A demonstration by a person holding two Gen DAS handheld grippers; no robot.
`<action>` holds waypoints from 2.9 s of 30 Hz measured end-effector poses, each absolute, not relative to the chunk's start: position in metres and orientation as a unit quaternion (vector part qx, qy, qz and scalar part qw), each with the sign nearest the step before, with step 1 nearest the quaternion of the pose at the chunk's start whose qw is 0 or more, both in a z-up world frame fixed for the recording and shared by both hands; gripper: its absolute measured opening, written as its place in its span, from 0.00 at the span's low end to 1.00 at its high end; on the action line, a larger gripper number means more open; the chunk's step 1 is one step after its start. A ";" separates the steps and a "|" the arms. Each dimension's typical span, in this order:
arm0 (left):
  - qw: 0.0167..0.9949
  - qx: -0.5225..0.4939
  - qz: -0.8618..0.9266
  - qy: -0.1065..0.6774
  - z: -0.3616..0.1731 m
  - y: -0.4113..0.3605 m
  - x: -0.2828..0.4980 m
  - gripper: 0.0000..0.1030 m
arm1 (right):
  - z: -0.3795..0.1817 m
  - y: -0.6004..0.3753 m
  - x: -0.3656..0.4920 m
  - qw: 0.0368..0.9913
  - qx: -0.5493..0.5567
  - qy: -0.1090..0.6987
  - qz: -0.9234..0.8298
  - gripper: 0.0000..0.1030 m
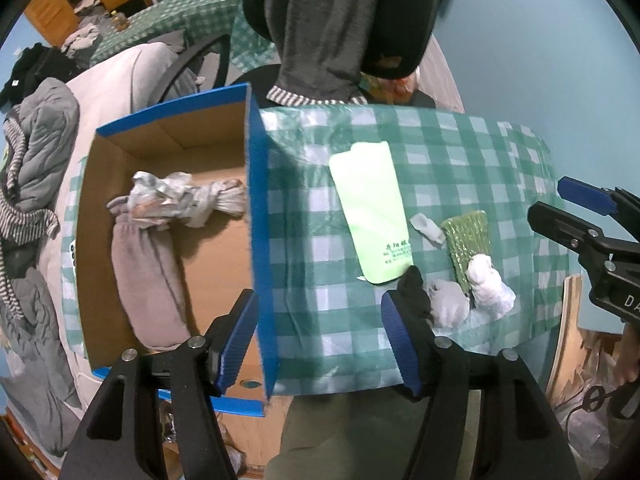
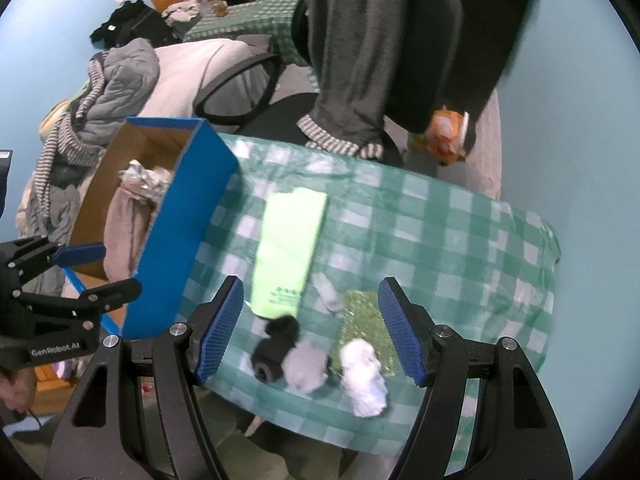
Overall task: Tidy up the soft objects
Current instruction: 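Move the left tool to the black sock while the right tool approaches the white plastic bundle, then grasp the black sock with the left tool while the right tool grasps the white plastic bundle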
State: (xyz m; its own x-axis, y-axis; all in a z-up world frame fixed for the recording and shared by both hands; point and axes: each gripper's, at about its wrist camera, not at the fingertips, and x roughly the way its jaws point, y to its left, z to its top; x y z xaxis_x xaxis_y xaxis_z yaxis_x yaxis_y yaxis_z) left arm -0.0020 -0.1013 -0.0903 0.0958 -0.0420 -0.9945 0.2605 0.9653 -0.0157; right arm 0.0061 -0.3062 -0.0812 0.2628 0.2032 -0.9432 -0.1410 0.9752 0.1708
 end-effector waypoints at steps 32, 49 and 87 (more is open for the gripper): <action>0.664 0.045 -0.119 0.737 -0.201 -0.144 -0.015 0.72 | -0.204 -0.341 -0.048 0.736 0.006 0.668 0.111 0.69; 0.645 0.043 -0.121 0.753 -0.238 -0.162 -0.023 0.82 | -0.231 -0.345 -0.058 0.726 0.003 0.679 0.111 0.41; 0.662 0.094 -0.148 0.728 -0.225 -0.192 -0.052 0.40 | -0.178 -0.371 -0.049 0.756 0.039 0.645 0.106 0.41</action>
State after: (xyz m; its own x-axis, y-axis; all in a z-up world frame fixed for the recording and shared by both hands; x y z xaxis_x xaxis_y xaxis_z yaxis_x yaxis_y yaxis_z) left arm -0.0522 -0.1921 -0.2251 -0.1050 -0.0589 -0.9927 0.3330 0.9385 -0.0909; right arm -0.0494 -0.3708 -0.1781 0.1467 0.2112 -0.9664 -0.1095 0.9744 0.1964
